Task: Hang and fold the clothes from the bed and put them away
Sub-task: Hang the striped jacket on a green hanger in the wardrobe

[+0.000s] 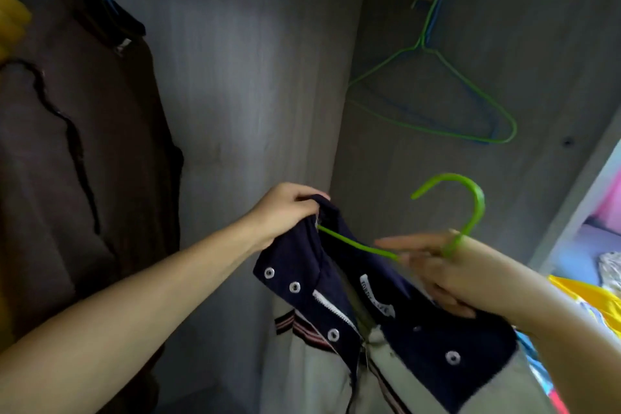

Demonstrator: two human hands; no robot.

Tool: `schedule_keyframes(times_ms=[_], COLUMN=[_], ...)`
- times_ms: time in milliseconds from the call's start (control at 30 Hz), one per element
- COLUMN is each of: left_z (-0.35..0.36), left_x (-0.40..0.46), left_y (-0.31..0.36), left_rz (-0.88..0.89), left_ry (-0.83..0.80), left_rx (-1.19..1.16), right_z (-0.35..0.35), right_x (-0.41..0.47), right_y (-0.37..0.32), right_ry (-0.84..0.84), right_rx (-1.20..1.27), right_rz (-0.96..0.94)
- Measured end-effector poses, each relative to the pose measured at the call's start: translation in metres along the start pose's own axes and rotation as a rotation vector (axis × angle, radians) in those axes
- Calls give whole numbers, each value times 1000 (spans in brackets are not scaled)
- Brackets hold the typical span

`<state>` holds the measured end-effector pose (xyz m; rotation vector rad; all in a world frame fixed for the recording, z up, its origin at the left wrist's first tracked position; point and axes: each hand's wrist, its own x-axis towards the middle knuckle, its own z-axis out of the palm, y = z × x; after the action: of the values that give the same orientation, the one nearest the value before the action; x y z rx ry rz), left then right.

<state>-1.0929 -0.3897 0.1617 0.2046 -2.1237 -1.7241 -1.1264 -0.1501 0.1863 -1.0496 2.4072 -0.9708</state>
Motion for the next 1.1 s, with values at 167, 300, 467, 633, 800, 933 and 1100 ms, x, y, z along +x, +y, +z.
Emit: schedule_keyframes(times_ms=[167,300,467,633,800,933,1100], left_z=[7,-23,-6,6,-34,-64,-101], left_x=[-1,-2,-27,-56,-48,-49,-51], left_y=[-18,-30,14,53,110,146,151], left_rz=[9,-58,348,245,282,360,367], left_ry=[-125,0,185,15,367,587,720], left_rx=[251,436,518,346,451,530,577], right_z=[17,-14,-15,-10,-12,-14,2], right_x=[45,74,121,156,174,179,200], right_y=[-4,-17,-68,-153,-252,-307,-346], right_ry=[-101,-39,27,66,109,122,194], right_rx=[110,402,526,657,627,544,403], right_rz=[152,86,-33,-205,-346,-550,-663])
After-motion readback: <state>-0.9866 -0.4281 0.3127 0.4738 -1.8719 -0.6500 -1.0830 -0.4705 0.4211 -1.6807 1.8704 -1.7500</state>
